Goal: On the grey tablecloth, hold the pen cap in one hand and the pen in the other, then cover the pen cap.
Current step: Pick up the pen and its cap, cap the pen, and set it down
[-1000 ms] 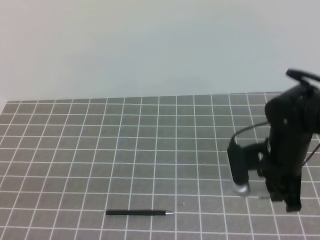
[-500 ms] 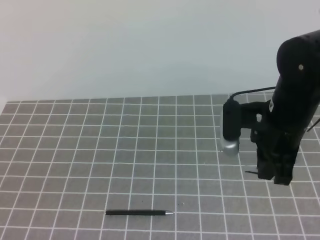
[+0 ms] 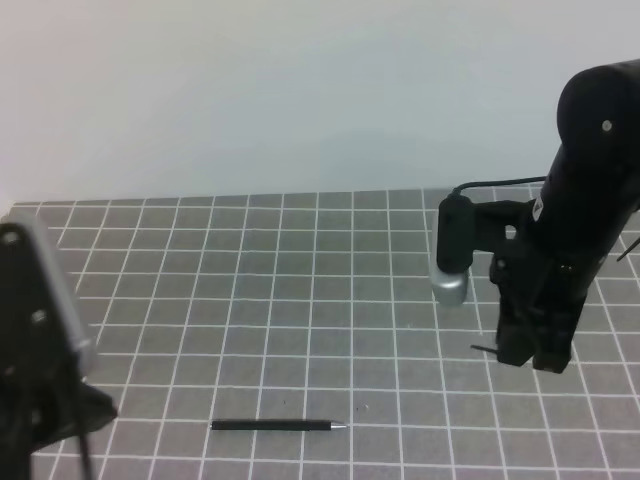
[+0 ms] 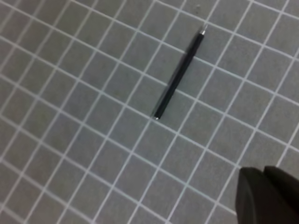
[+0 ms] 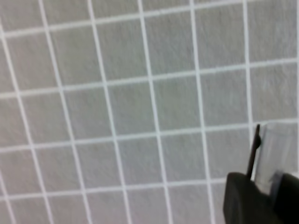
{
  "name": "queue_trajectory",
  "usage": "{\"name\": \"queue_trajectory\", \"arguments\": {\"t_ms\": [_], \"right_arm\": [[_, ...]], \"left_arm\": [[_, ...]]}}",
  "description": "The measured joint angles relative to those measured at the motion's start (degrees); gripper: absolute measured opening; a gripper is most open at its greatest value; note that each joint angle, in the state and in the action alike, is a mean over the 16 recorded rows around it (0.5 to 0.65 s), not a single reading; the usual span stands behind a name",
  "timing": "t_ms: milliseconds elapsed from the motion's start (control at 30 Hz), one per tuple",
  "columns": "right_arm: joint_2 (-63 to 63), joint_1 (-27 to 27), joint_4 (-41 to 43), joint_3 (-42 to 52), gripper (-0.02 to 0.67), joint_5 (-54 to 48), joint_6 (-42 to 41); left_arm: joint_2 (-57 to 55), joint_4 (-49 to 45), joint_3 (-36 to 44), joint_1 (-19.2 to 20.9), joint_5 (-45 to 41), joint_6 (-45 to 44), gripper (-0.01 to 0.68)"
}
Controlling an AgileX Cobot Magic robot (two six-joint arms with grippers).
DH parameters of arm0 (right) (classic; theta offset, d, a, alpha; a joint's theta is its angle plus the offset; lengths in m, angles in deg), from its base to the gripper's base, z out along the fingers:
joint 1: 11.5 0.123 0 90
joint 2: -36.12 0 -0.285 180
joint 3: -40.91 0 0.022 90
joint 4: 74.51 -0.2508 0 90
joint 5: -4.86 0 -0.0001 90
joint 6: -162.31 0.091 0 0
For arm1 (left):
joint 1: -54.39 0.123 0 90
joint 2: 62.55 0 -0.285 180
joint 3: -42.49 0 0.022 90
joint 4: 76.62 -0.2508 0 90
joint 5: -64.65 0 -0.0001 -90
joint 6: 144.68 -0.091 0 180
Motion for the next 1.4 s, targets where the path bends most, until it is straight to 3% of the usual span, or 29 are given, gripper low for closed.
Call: {"name": "queue_trajectory", "arguments": {"t_ms": [533,1067,1400], "right_arm": [[0.09,0.00,-3.05,0.00,0.092,-0.01,4.15],[0.09,0.00,-2.46,0.00,0.091,-0.10,7.84],[0.12,0.00,-2.23,0.00,0.091,-0.12,8.64]], "left_arm": [[-24.38,-1.41,-0.98,-4.88,9.80,-8.89,0.026],[-39.47,-11.37,-0.98,-8.77,19.42,-13.95,0.394],[-43.37,-14.58,-0.98,-8.88,26.20,-15.93,0.446]]}}
